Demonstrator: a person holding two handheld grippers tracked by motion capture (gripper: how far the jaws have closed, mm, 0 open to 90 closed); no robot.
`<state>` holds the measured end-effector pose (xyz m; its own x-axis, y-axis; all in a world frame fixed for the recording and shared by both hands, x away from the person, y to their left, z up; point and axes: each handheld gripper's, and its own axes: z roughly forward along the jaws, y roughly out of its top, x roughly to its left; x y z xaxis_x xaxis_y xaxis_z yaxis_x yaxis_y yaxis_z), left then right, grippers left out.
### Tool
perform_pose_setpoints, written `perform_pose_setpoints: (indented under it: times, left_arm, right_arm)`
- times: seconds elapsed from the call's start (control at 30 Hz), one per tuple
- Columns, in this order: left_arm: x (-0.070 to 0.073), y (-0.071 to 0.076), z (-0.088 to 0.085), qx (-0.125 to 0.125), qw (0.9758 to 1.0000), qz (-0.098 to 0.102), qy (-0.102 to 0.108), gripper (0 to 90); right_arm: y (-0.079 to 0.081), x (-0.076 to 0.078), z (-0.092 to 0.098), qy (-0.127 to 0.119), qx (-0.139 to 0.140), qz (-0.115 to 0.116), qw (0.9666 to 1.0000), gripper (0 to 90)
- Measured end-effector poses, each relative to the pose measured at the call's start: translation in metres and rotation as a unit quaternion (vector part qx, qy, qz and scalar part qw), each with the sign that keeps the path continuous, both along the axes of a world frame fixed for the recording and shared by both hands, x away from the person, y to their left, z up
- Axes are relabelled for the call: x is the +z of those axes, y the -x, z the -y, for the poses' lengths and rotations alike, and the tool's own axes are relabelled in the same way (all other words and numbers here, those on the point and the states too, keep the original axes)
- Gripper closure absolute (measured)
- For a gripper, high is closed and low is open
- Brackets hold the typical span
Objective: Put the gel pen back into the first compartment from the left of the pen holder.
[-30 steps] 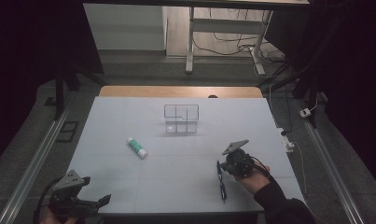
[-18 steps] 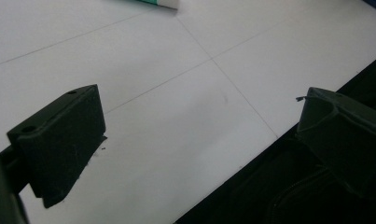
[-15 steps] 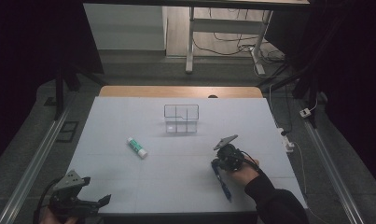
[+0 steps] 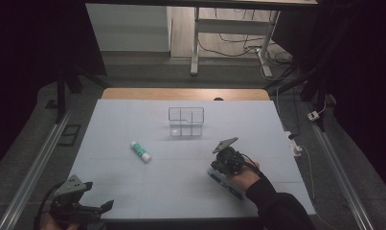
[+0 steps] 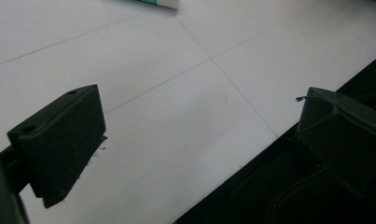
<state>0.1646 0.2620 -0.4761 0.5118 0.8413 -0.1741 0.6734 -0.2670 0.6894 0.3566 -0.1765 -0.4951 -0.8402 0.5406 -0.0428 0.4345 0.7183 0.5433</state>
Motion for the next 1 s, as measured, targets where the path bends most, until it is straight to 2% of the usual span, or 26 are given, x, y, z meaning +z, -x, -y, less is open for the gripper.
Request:
perform_pose_setpoints:
  times: [0.07,0.13,0.27,0.37,0.47,0.53,0.57,0.67,0.77,0.83,1.0]
  left_arm:
    - [0.0,0.0,0.0,0.0,1.0,0.0,0.0,1.0]
    - [0.0,0.0,0.0,-0.001,1.0,0.0,-0.001,1.0]
    - [0.0,-0.001,0.001,-0.002,1.0,-0.001,-0.002,1.0]
    - [0.0,-0.001,0.001,-0.002,1.0,-0.001,-0.002,1.0]
    - [0.0,-0.001,0.0,-0.002,1.0,0.0,-0.001,1.0]
    - [0.0,-0.001,0.0,-0.002,1.0,0.0,-0.001,1.0]
    - [0.0,0.0,0.0,-0.002,1.0,0.0,-0.001,1.0]
    - [0.0,0.0,0.0,-0.002,1.0,0.0,-0.001,1.0]
    - [0.0,0.0,0.0,-0.001,1.0,0.0,-0.001,1.0]
    - [0.0,0.0,0.0,-0.001,1.0,0.0,-0.001,1.0]
    - [0.0,0.0,0.001,-0.001,1.0,0.0,-0.002,1.0]
  right_arm:
    - [0.002,0.004,0.004,-0.014,-0.01,-0.009,0.9998,54.9]
    - [0.006,0.004,0.005,-0.021,-0.012,-0.012,0.9996,40.2]
    - [0.012,-0.003,0.003,-0.01,-0.015,-0.021,0.9996,13.0]
    - [0.013,-0.011,0.001,0.01,-0.016,-0.027,0.9994,3.1]
    - [0.013,-0.018,0.0,0.021,-0.015,-0.036,0.999,1.7]
    - [0.015,-0.023,-0.002,0.039,-0.011,-0.034,0.9986,0.6]
    - [0.017,-0.023,-0.003,0.044,-0.01,-0.027,0.9986,0.7]
    - [0.016,-0.023,-0.003,0.046,-0.016,-0.031,0.9983,1.1]
    - [0.018,-0.02,-0.004,0.053,-0.018,-0.038,0.9977,8.6]
    - [0.02,-0.015,-0.005,0.056,-0.015,-0.042,0.9974,22.4]
    - [0.026,-0.007,-0.006,0.064,-0.004,-0.047,0.9968,66.3]
